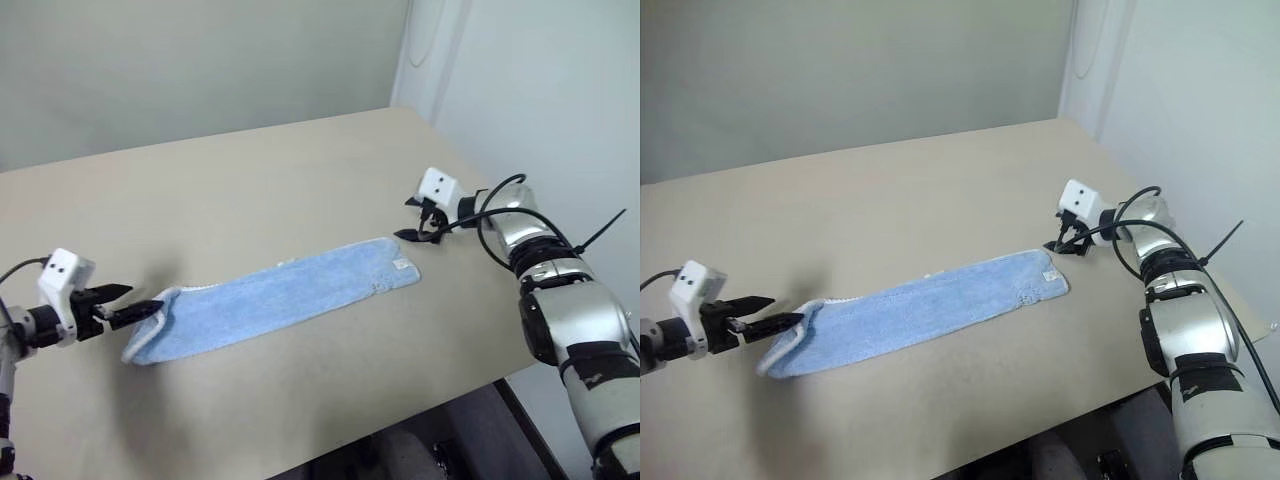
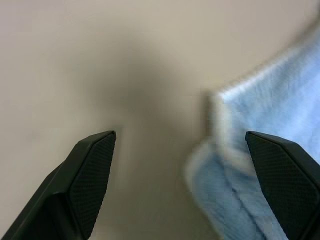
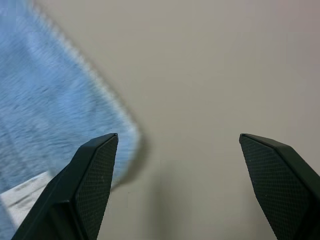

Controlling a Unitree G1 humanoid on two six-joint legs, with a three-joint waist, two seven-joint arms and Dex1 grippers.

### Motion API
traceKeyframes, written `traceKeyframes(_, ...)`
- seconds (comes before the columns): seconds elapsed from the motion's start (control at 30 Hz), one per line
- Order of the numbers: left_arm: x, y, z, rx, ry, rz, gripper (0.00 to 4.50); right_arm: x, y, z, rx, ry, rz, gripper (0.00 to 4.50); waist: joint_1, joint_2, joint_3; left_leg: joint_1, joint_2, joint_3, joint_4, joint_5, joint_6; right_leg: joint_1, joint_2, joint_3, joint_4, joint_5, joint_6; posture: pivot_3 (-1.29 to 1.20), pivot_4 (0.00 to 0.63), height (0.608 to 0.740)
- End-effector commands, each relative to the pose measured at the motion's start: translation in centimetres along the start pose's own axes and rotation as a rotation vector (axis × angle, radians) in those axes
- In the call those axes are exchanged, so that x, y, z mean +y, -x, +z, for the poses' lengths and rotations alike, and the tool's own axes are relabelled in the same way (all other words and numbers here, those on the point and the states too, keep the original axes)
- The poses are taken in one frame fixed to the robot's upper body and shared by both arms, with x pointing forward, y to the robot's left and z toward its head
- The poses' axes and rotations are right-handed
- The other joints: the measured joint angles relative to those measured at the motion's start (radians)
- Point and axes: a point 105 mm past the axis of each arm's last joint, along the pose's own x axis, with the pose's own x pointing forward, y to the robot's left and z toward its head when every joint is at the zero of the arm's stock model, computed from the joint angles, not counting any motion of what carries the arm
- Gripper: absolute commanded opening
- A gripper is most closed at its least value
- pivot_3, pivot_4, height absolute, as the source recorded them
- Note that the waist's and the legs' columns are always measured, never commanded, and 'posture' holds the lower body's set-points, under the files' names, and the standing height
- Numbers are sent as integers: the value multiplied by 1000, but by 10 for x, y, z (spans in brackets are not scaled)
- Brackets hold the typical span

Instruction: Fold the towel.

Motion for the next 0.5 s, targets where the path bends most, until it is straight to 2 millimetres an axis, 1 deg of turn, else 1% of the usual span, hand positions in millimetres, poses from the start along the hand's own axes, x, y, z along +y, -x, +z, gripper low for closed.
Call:
traceKeyframes(0.03,-1,23,37,-185,-1,28,4500,-22,25,30,-183,-135,-93,4093,-1,-1,0,0,0,0,0,0,0,0,0,0,0,0,0,0,150,740)
traceKeyframes(0.1,3,34,43,-244,47,66,4500,-20,36,28,-227,-300,-125,4093,-1,-2,-1,1,0,0,0,0,0,1,0,0,-1,0,0,0,150,740)
traceKeyframes(0.13,1,38,44,-260,61,63,4500,-16,40,26,-233,-375,-134,4093,-1,-3,-2,2,0,0,-1,0,-1,3,0,0,-1,0,1,0,150,740)
traceKeyframes(0.2,-19,39,41,-234,20,-7,4500,3,51,10,-209,-584,-151,4093,0,-4,-2,5,0,0,-1,0,-1,5,0,0,-1,-1,1,0,150,740)
traceKeyframes(0.23,-32,37,39,-214,-4,-57,4500,13,56,3,-197,-704,-166,4093,1,-4,-2,6,0,0,-2,0,-1,6,0,0,-2,-3,3,0,150,740)
traceKeyframes(0.3,-53,30,35,-173,-48,-133,4500,29,66,-6,-192,-894,-194,4093,1,-4,0,9,-1,1,0,-1,-3,10,0,1,-1,-7,6,0,150,740)
traceKeyframes(0.37,-69,23,31,-134,-77,-190,4500,39,73,-10,-208,-1045,-216,4093,0,-5,4,9,-2,1,1,-1,-3,10,0,2,-1,-11,9,0,150,740)
traceKeyframes(0.43,-86,15,24,-78,-120,-256,4500,53,78,-16,-211,-1172,-221,4093,-2,-4,5,4,-2,1,6,-2,-2,8,1,2,-2,-12,10,0,150,740)
traceKeyframes(0.5,-100,7,13,0,-165,-320,4500,65,80,-25,-224,-1289,-239,4093,-3,-4,5,2,-2,1,8,-2,-1,7,2,2,-2,-15,12,0,150,740)
